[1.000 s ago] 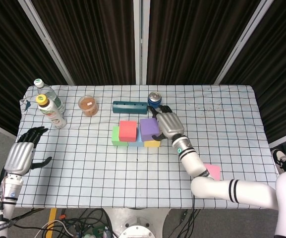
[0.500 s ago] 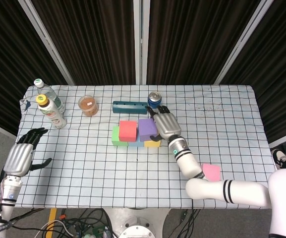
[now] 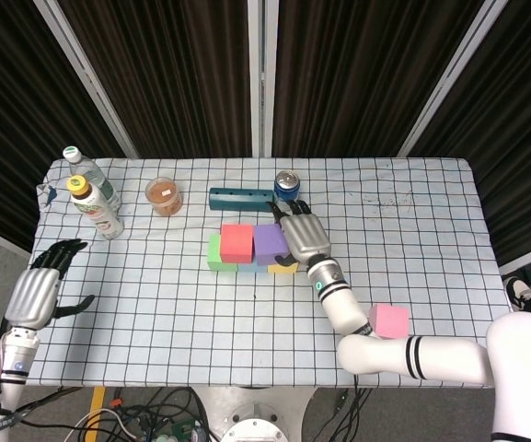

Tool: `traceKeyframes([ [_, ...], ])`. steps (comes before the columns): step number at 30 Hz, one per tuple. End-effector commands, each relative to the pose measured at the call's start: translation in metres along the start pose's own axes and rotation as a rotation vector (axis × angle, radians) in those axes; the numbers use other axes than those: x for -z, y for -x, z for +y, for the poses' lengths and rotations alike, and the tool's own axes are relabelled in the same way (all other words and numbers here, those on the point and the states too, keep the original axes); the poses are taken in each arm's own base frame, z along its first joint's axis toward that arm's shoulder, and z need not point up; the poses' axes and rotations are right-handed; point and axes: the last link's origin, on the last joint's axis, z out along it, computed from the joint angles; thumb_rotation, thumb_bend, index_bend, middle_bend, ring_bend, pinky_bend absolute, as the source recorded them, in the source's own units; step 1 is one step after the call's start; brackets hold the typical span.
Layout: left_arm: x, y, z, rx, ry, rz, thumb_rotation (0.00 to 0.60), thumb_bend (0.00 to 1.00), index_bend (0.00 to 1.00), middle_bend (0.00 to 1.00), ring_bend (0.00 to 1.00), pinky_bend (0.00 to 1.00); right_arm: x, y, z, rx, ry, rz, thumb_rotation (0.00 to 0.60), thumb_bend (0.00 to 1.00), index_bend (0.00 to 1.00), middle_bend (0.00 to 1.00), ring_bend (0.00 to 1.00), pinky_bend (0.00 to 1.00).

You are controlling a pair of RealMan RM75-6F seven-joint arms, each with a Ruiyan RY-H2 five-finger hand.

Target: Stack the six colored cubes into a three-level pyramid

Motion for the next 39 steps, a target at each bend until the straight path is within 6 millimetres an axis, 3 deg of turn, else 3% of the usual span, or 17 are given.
traceKeyframes([
  [1,0.0002,0.0001,-0.0009,0.002,-0.001,0.000,0.600,0.17,0.15,0.11,0.08,0.17,-0.0006,0.0009,-0.0009,0.003,0.003,0.001,0.600,0.18,0.00,0.40,0.00,0.00],
  [39,0.0032,0.0017,-0.0059,0.018,-0.001,0.003,0.600,0.17,0.15,0.11,0.08,0.17,-0.0015,0.0027,-0.0062,0.000,0.036,0.008,0.600,0.16,0.00,0.36,0.00,0.00],
])
